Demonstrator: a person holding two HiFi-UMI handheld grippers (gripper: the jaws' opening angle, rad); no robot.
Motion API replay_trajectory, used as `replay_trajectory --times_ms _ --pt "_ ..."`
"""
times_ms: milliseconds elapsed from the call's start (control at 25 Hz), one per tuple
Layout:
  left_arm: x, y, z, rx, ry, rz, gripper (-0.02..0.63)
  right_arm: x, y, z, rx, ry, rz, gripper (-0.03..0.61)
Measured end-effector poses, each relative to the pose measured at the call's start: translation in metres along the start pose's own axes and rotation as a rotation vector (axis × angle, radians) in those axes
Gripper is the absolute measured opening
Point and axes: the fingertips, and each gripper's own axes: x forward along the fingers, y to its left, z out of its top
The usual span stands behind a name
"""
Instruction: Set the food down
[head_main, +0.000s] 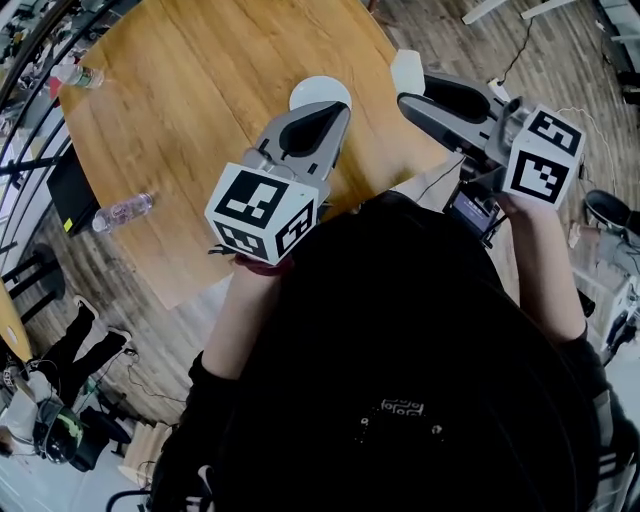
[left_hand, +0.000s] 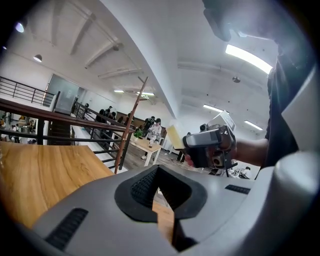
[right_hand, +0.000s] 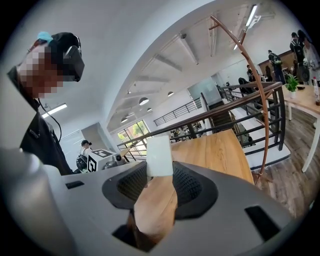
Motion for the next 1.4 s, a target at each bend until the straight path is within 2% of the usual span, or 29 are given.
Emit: replay_trajectory --times_ms 160,360,560,1040,1400 --pt "-0.002 -0.002 -0.011 -0.012 0.001 0.027 -0.002 0.005 0.001 -0.007 -0.007 0.015 0.033 0.169" --pt "-0.008 0.017 0.008 -0.027 -0.01 0.068 -0.002 0.029 -0.001 0.018 -0.017 0.04 0.074 0.169" --pt "-0.012 0.031 0.004 -0.055 -0.004 0.114 -0.002 0.047 -0.007 0.026 -0.017 0.053 0.118 0.169" --pt "-0.023 0.024 -0.012 -0.082 0.026 0.171 -0.002 0.047 -0.013 0.006 0.017 0.075 0.153 0.169" --pt "-0.026 0.025 -0.018 -0.091 0.024 0.184 -0.001 0.048 -0.013 -0.001 0.009 0.095 0.163 0.169"
